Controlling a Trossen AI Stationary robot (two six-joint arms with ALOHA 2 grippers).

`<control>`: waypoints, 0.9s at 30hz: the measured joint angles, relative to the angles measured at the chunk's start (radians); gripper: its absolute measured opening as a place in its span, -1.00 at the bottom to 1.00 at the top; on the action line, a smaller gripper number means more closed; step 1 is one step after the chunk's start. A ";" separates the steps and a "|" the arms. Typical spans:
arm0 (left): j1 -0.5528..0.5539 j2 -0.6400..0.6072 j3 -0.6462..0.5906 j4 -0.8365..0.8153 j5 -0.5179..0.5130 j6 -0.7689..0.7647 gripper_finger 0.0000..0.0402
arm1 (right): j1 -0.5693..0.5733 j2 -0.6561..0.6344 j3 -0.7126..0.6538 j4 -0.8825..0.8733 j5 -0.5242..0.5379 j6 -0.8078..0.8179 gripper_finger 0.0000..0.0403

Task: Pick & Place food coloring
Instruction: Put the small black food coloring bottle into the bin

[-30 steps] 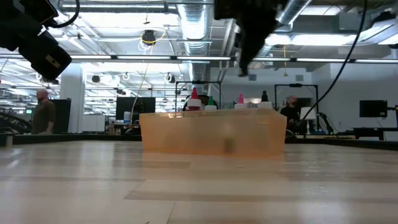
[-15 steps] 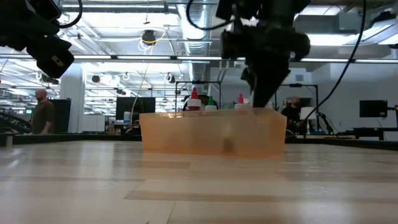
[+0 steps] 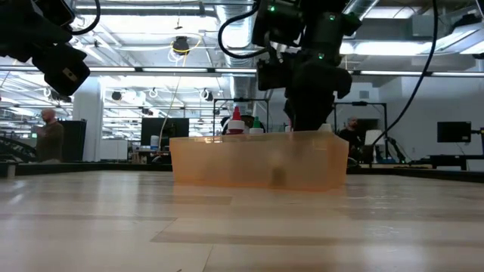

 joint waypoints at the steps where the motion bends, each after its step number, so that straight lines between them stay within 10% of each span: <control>1: 0.000 0.000 0.000 0.000 0.000 0.000 -0.39 | 0.000 0.000 0.001 0.005 0.000 -0.001 -0.62; 27: 0.000 0.000 0.000 -0.001 0.000 0.000 -0.39 | 0.005 0.000 0.001 0.014 0.000 -0.002 -0.62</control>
